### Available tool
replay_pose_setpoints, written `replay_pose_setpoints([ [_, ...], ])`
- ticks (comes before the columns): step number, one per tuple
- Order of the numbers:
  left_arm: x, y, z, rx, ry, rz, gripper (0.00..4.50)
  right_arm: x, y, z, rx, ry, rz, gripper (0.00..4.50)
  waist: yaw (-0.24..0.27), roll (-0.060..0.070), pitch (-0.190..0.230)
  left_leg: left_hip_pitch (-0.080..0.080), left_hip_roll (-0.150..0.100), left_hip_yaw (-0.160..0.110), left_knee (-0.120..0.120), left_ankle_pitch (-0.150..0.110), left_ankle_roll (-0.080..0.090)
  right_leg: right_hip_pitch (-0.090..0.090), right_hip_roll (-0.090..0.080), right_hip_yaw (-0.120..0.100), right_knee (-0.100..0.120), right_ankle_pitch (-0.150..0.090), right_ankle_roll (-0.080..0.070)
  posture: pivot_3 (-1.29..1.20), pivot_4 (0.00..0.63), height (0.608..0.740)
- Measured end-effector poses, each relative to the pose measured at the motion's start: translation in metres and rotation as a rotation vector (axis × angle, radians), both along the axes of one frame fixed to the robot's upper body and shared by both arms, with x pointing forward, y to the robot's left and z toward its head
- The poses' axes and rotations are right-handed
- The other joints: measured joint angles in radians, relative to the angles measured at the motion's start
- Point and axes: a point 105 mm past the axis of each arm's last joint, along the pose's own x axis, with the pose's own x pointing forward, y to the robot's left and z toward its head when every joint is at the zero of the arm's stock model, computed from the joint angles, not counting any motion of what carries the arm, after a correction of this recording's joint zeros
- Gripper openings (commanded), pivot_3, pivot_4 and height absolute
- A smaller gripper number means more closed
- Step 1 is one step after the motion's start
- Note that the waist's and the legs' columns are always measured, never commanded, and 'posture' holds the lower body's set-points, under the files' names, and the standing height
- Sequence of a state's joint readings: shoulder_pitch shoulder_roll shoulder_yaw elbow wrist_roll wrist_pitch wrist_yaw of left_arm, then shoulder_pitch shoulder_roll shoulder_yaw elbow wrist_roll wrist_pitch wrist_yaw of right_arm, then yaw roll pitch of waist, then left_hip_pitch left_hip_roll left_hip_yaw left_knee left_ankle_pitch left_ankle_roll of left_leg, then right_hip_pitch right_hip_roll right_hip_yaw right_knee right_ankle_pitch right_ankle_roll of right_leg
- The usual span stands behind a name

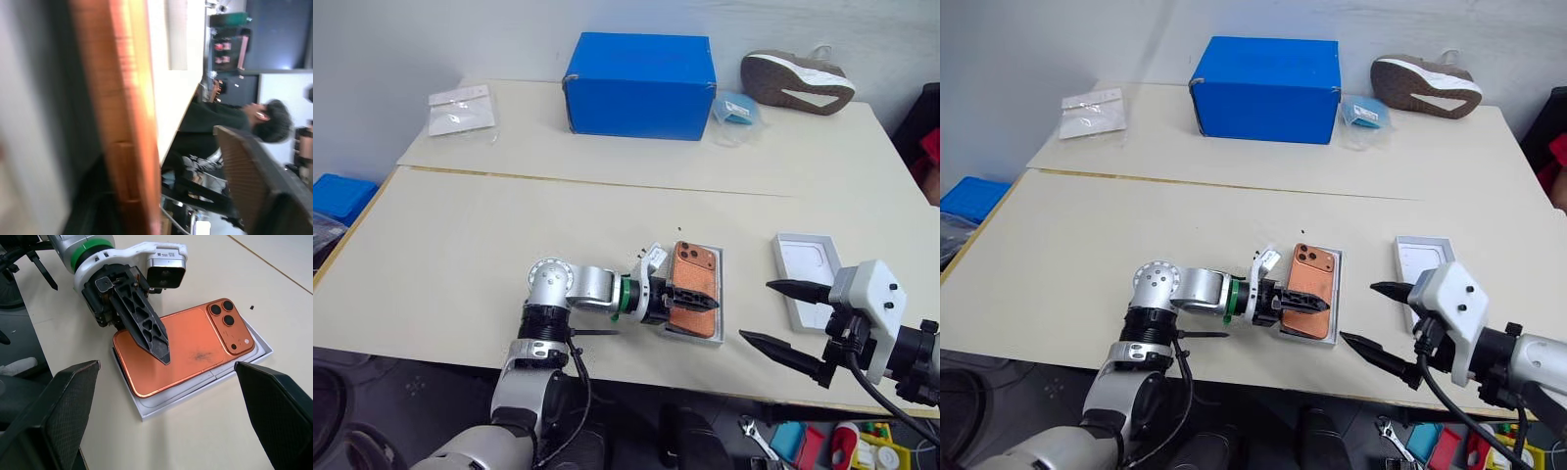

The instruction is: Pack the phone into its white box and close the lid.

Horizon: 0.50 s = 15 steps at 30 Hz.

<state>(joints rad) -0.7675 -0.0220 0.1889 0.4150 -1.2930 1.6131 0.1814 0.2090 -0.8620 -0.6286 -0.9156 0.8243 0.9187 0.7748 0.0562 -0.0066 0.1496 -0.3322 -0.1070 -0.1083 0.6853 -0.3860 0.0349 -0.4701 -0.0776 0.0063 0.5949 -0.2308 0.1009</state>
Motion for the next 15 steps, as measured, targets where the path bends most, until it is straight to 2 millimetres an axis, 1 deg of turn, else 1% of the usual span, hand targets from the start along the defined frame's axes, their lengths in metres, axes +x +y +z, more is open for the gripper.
replay_pose_setpoints([
  [2,0.0,0.001,0.004,-0.016,-0.004,-0.012,4.42,0.0,0.0,0.0,0.001,-0.003,-0.002,4.5,0.0,0.0,0.0,0.0,0.0,0.0,0.0,0.0,0.0,0.0,0.0,0.0,0.0,0.0,0.0,0.0,0.15,0.74],
  [3,0.0,0.002,0.006,-0.024,-0.003,-0.018,4.47,0.0,0.0,0.0,0.003,-0.004,-0.004,4.5,-0.001,0.0,0.0,0.0,0.0,0.0,0.0,0.0,0.0,0.0,0.0,0.0,0.0,0.0,0.0,0.0,0.15,0.74],
  [7,0.002,0.008,0.009,-0.009,-0.014,-0.036,4.47,0.001,0.002,-0.002,0.009,-0.001,0.0,4.5,-0.002,0.0,0.0,0.001,0.0,0.0,0.0,0.0,0.0,0.0,0.0,0.0,0.0,0.0,0.0,0.0,0.15,0.74],
  [15,0.001,0.005,0.013,0.051,-0.057,-0.08,4.47,0.001,0.003,-0.003,0.014,-0.013,-0.006,4.5,-0.001,0.0,0.0,0.001,0.0,0.0,0.0,0.0,0.0,0.0,0.0,0.0,0.0,0.0,0.0,0.0,0.15,0.74],
])
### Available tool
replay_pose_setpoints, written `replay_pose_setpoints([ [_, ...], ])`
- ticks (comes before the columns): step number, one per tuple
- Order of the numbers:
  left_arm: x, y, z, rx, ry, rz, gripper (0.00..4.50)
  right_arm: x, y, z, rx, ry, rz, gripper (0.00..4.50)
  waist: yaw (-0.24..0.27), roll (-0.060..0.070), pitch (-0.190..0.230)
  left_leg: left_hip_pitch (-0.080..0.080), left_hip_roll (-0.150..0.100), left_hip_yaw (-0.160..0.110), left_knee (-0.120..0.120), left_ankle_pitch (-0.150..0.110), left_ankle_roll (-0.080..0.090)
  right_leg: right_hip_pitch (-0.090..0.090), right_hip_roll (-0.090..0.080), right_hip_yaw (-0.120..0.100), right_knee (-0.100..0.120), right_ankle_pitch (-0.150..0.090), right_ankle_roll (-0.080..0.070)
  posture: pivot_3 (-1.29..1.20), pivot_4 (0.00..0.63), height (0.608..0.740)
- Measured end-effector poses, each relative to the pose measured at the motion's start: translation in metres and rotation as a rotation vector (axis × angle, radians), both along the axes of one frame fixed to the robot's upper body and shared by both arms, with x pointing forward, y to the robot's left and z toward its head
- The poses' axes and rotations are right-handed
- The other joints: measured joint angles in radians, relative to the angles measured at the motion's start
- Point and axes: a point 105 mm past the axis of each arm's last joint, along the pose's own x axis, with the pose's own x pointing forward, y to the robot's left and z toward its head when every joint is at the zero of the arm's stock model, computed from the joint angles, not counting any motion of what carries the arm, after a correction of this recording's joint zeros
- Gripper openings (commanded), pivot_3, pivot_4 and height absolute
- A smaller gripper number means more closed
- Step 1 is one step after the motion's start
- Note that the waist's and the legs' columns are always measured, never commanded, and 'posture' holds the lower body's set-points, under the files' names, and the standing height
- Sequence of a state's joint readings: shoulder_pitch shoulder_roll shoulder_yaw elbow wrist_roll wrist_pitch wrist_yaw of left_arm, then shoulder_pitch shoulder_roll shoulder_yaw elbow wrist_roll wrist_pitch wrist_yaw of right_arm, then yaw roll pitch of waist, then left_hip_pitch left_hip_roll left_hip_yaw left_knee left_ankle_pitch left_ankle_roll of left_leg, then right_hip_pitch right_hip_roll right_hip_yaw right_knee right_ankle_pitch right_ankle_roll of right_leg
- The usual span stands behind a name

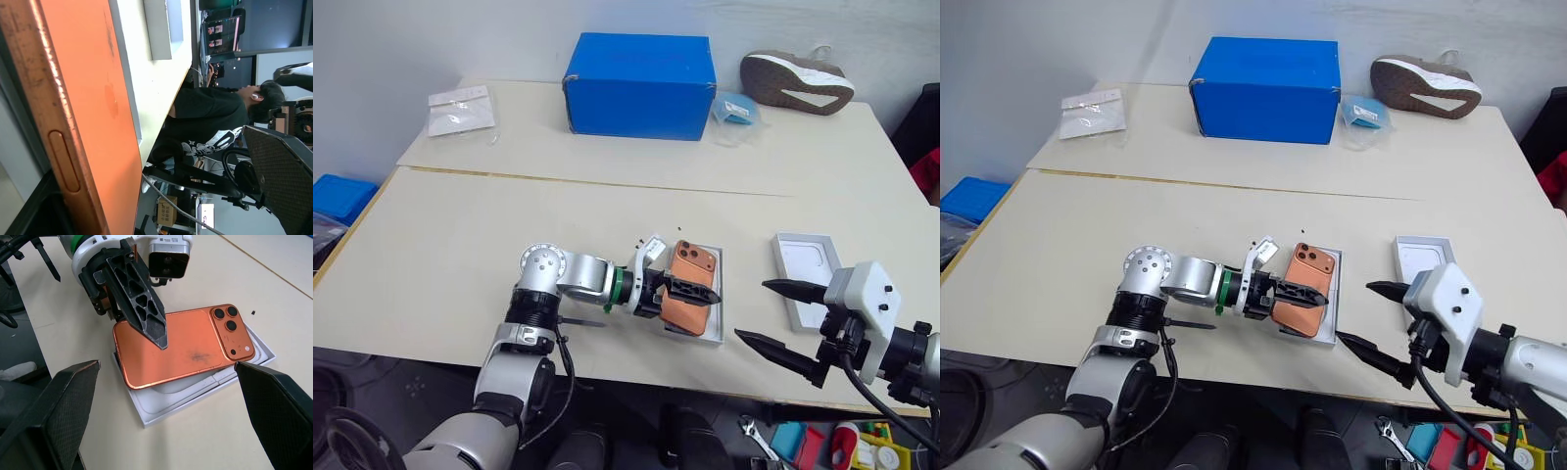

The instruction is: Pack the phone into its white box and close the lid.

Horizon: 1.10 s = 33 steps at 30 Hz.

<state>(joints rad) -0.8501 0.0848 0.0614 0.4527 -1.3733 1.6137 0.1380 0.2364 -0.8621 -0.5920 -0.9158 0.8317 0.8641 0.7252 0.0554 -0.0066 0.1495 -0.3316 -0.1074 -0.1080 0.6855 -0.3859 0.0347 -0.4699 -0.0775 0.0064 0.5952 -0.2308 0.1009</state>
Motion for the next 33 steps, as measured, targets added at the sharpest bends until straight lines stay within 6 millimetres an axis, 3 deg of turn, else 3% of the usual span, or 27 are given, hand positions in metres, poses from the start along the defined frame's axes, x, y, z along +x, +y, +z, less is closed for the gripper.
replay_pose_setpoints([
  [10,0.0,-0.007,0.007,0.099,-0.085,-0.062,4.47,-0.002,0.003,-0.007,0.014,0.009,-0.004,4.5,-0.001,0.0,0.0,0.0,0.0,0.0,0.0,0.0,0.0,0.0,0.0,0.0,0.0,0.0,0.0,0.0,0.15,0.74],
  [20,0.005,0.006,0.015,0.167,-0.133,-0.085,4.47,-0.002,0.002,-0.007,0.017,-0.012,-0.018,4.5,-0.002,0.0,0.0,0.0,0.0,0.0,0.0,0.0,0.0,0.0,0.0,0.0,0.001,0.0,0.0,0.0,0.15,0.74],
  [25,0.0,0.003,0.018,0.134,-0.104,-0.117,4.47,-0.001,0.003,-0.006,0.017,-0.023,-0.014,4.5,-0.002,0.0,0.0,0.0,0.0,0.0,0.0,0.0,0.0,0.0,0.0,0.0,0.002,0.0,0.0,0.0,0.15,0.74],
  [33,0.0,0.012,0.013,0.203,-0.119,-0.13,4.47,0.001,0.004,-0.009,0.029,-0.008,-0.007,4.5,-0.004,0.0,0.0,0.001,0.0,0.0,0.0,0.0,0.0,0.0,0.0,0.001,0.002,0.0,0.0,0.0,0.15,0.74],
])
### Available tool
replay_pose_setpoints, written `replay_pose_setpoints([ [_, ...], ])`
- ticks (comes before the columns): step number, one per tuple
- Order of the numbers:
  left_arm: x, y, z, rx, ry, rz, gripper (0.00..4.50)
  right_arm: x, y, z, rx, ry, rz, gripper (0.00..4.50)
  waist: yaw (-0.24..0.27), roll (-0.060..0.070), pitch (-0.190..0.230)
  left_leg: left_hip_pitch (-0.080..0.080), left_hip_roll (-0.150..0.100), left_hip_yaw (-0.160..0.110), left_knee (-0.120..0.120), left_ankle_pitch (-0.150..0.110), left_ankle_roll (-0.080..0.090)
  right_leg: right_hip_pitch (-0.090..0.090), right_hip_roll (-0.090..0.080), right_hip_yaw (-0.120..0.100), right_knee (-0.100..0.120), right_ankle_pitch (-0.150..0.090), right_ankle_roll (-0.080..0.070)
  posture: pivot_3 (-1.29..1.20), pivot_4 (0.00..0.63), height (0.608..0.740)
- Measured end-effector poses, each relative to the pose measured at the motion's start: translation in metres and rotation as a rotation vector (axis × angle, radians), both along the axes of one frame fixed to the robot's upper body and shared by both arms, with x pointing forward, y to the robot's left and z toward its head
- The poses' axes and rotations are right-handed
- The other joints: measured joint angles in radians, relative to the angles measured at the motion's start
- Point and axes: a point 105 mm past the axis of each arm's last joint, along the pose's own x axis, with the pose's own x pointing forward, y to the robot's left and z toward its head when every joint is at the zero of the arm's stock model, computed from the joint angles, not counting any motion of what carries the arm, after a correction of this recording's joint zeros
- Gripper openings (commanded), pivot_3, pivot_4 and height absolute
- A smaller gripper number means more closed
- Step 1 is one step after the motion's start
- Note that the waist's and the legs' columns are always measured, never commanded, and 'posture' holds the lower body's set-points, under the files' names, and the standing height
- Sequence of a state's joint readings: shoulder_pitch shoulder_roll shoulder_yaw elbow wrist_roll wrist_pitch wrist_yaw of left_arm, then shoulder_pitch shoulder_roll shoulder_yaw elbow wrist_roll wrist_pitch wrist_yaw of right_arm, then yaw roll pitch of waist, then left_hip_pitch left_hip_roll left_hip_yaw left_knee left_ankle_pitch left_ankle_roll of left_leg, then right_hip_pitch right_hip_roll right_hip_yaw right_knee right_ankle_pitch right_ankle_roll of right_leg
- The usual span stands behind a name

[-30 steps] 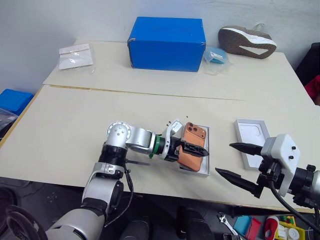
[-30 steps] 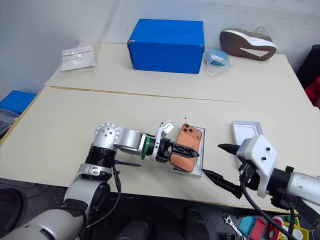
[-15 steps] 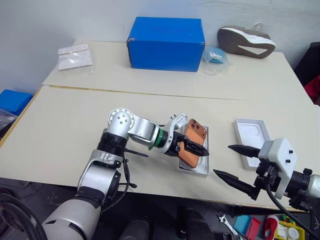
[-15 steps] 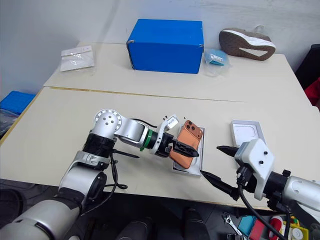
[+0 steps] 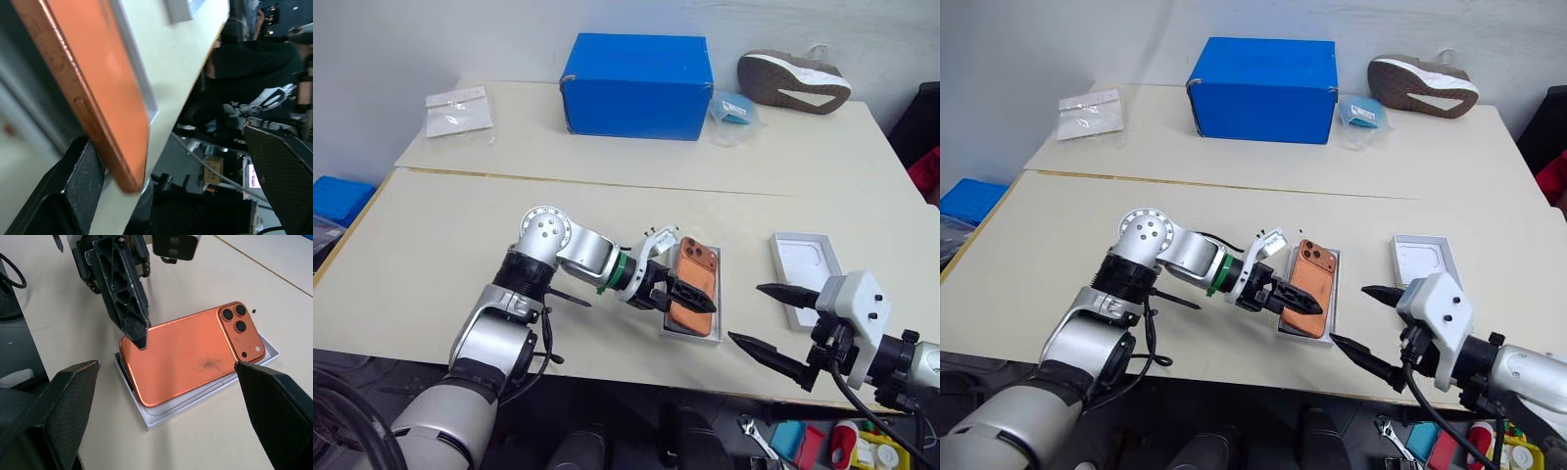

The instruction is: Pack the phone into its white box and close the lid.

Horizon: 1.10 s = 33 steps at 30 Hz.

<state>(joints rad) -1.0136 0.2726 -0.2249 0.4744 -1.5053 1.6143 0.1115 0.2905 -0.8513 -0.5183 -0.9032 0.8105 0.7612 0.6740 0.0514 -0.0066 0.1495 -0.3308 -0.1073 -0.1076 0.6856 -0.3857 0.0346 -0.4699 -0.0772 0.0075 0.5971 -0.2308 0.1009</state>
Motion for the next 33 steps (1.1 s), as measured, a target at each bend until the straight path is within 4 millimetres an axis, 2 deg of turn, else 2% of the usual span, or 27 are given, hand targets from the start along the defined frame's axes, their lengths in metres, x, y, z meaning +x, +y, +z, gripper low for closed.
replay_pose_setpoints([
  [7,0.0,0.008,0.005,-0.016,0.006,-0.006,4.47,0.001,0.0,0.002,-0.001,-0.016,0.002,4.5,0.0,0.0,0.0,0.0,0.0,0.0,0.0,0.0,0.0,0.0,0.0,0.0,0.002,0.0,0.0,0.0,0.15,0.74],
  [15,0.008,0.036,0.035,-0.094,-0.081,0.018,4.47,0.002,-0.001,0.002,0.0,-0.019,-0.001,4.5,-0.003,0.0,0.0,0.0,0.0,0.0,0.0,0.0,0.0,0.0,0.0,0.0,0.003,0.0,0.0,0.0,0.15,0.74],
  [19,0.011,0.05,0.049,-0.163,-0.267,0.015,4.47,0.005,0.001,0.003,0.005,-0.023,0.009,4.5,-0.004,0.0,0.0,0.0,0.0,0.0,0.0,0.0,0.0,0.0,0.0,-0.001,0.002,0.0,0.0,0.0,0.15,0.74],
  [20,0.015,0.052,0.048,-0.165,-0.34,0.019,4.29,0.007,0.002,0.003,0.008,-0.021,0.017,4.5,-0.003,0.0,0.0,0.001,0.0,0.001,0.0,0.0,0.0,0.001,0.0,-0.001,-0.001,0.0,0.0,0.0,0.15,0.74],
  [23,0.026,0.057,0.039,-0.157,-0.577,-0.028,3.61,0.011,0.009,0.0,0.015,-0.013,0.049,3.96,-0.002,0.001,0.0,0.004,0.0,0.001,-0.001,0.0,0.0,0.006,0.0,-0.001,-0.004,0.0,0.0,0.0,0.15,0.74],
  [27,0.016,0.052,0.025,-0.195,-0.718,-0.195,2.27,0.021,0.011,-0.003,0.015,-0.005,0.05,2.52,0.0,0.001,0.0,0.004,0.001,-0.001,-0.002,0.0,0.001,0.007,0.0,-0.001,-0.006,0.0,0.0,0.0,0.15,0.74],
  [33,0.01,0.054,0.04,-0.297,-0.865,-0.281,0.34,0.023,-0.013,-0.008,-0.008,0.008,-0.097,0.39,0.003,0.001,0.0,0.001,0.0,-0.003,-0.001,0.0,0.002,0.006,-0.001,-0.003,-0.005,0.0,0.001,0.0,0.15,0.74],
])
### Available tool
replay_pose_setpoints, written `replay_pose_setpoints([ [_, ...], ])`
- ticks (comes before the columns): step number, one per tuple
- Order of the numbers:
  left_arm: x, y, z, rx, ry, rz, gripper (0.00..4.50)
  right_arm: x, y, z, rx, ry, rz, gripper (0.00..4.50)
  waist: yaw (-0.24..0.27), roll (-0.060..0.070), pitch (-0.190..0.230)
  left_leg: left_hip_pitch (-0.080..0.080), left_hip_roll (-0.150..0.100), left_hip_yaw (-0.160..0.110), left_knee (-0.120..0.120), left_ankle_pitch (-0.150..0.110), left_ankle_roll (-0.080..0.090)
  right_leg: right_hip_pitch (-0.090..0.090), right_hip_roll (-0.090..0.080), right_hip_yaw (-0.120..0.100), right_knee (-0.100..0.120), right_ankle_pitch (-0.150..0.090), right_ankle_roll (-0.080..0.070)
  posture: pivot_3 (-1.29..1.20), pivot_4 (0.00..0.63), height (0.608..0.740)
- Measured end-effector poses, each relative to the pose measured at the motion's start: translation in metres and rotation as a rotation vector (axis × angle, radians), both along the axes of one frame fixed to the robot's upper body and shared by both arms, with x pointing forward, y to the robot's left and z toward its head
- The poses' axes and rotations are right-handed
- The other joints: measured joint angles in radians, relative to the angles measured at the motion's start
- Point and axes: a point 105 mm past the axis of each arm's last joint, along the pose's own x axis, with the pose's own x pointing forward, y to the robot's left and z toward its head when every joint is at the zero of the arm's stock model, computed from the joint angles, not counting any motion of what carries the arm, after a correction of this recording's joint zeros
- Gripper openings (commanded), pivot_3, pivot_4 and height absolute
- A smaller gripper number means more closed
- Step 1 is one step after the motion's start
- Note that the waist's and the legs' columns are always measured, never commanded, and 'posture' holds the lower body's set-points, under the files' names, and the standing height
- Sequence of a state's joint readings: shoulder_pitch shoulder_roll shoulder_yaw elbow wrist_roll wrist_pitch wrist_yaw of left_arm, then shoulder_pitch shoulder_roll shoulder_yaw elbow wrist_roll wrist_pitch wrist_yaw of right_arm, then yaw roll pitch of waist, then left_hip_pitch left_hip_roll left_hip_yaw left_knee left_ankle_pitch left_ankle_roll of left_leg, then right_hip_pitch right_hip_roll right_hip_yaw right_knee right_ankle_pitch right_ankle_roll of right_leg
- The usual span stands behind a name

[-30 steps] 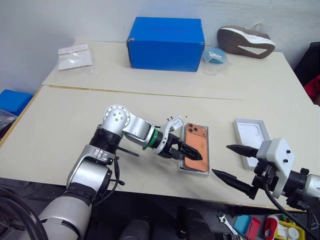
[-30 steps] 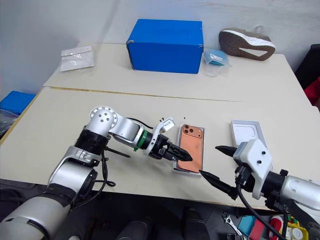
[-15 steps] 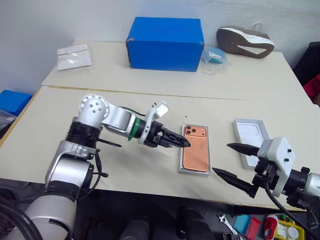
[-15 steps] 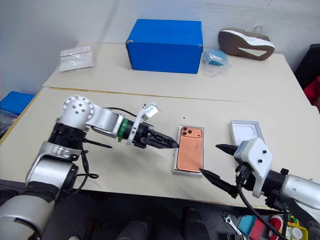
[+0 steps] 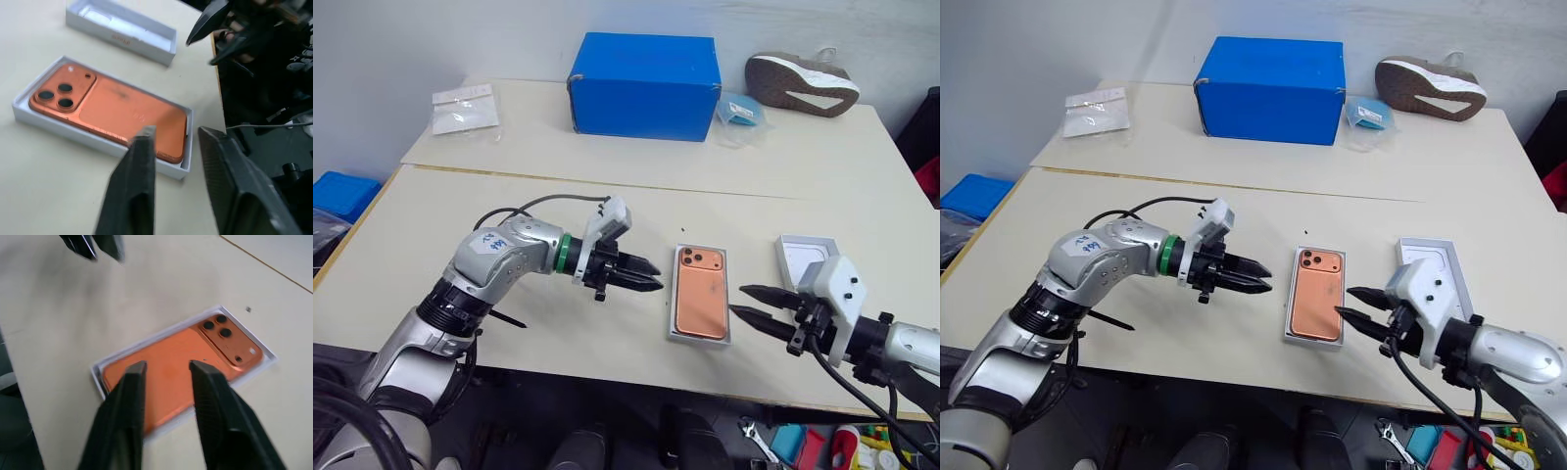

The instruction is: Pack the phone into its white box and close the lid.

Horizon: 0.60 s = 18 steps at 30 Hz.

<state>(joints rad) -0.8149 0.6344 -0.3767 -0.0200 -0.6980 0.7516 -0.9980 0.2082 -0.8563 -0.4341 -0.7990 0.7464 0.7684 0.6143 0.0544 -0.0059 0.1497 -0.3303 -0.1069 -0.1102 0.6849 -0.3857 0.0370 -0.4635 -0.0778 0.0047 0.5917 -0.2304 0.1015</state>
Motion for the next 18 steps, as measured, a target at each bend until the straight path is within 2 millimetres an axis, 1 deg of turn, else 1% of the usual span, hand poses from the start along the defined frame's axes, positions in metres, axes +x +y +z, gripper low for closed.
replay_pose_setpoints([
  [2,0.0,0.003,0.005,-0.013,-0.036,-0.014,0.34,0.0,-0.009,0.001,-0.008,-0.006,-0.08,0.39,0.0,0.0,0.0,0.0,0.0,0.0,0.0,0.0,0.0,0.0,0.0,0.0,0.0,0.0,0.0,0.0,0.15,0.74],
  [3,0.0,0.004,0.006,-0.017,-0.056,-0.021,0.45,0.001,-0.013,0.001,-0.004,-0.007,-0.131,0.36,-0.002,0.0,0.0,0.0,0.0,0.0,0.0,0.0,0.0,0.0,0.0,0.0,0.0,0.0,0.0,0.0,0.15,0.74],
  [4,-0.001,0.006,0.01,-0.037,-0.076,-0.035,0.69,0.003,-0.02,0.0,0.009,-0.004,-0.209,0.55,-0.003,0.0,0.0,0.001,0.001,0.0,0.0,0.0,0.0,0.0,0.0,0.0,0.0,0.0,0.0,0.0,0.15,0.74],
  [7,-0.004,0.015,0.019,-0.069,-0.111,-0.078,1.53,0.009,-0.039,-0.007,0.031,0.023,-0.395,1.28,-0.006,0.0,0.0,0.001,0.001,0.001,0.0,0.0,0.0,0.0,0.0,0.001,0.0,0.0,0.0,0.0,0.15,0.74],
  [8,-0.006,0.019,0.021,-0.075,-0.121,-0.097,1.9,0.011,-0.044,-0.01,0.036,0.032,-0.449,1.69,-0.006,0.0,0.0,0.001,0.001,0.001,0.0,0.0,0.0,0.0,0.0,0.001,0.0,0.0,0.0,0.0,0.15,0.74],
  [9,-0.007,0.022,0.023,-0.078,-0.13,-0.112,2.16,0.013,-0.048,-0.012,0.045,0.041,-0.498,1.98,-0.006,0.0,0.0,0.001,0.001,0.001,0.0,0.0,0.0,0.0,0.0,0.001,0.0,0.0,0.0,0.0,0.15,0.74],
  [11,-0.008,0.025,0.024,-0.084,-0.163,-0.119,2.88,0.018,-0.053,-0.015,0.074,0.052,-0.564,2.76,-0.005,0.0,0.0,0.001,0.0,0.001,0.0,0.0,0.0,0.0,0.0,0.001,0.0,0.0,0.0,0.0,0.15,0.74],
  [13,-0.008,0.027,0.025,-0.077,-0.2,-0.13,3.5,0.027,-0.056,-0.022,0.117,0.077,-0.611,3.44,-0.006,0.0,0.0,0.001,0.0,0.001,0.0,0.0,0.0,0.0,0.0,0.001,0.0,0.0,0.0,0.0,0.15,0.74],
  [14,-0.007,0.029,0.025,-0.071,-0.215,-0.13,3.9,0.033,-0.055,-0.026,0.128,0.093,-0.622,3.88,-0.006,0.0,0.0,0.001,0.0,0.001,0.0,0.0,0.0,0.0,0.0,0.001,0.0,0.0,0.0,0.0,0.15,0.74],
  [16,-0.007,0.031,0.023,-0.062,-0.235,-0.128,4.48,0.043,-0.056,-0.032,0.145,0.11,-0.646,4.5,-0.009,0.0,0.0,0.001,0.0,0.001,0.0,0.0,0.0,0.0,0.0,0.001,0.001,0.0,0.0,0.0,0.15,0.74],
  [18,-0.003,0.034,0.021,-0.05,-0.253,-0.112,4.48,0.058,-0.056,-0.036,0.167,0.122,-0.669,4.5,-0.015,0.001,0.0,0.001,0.0,0.001,0.0,0.0,0.0,0.0,0.0,0.001,0.001,0.0,0.0,0.0,0.15,0.74],
])
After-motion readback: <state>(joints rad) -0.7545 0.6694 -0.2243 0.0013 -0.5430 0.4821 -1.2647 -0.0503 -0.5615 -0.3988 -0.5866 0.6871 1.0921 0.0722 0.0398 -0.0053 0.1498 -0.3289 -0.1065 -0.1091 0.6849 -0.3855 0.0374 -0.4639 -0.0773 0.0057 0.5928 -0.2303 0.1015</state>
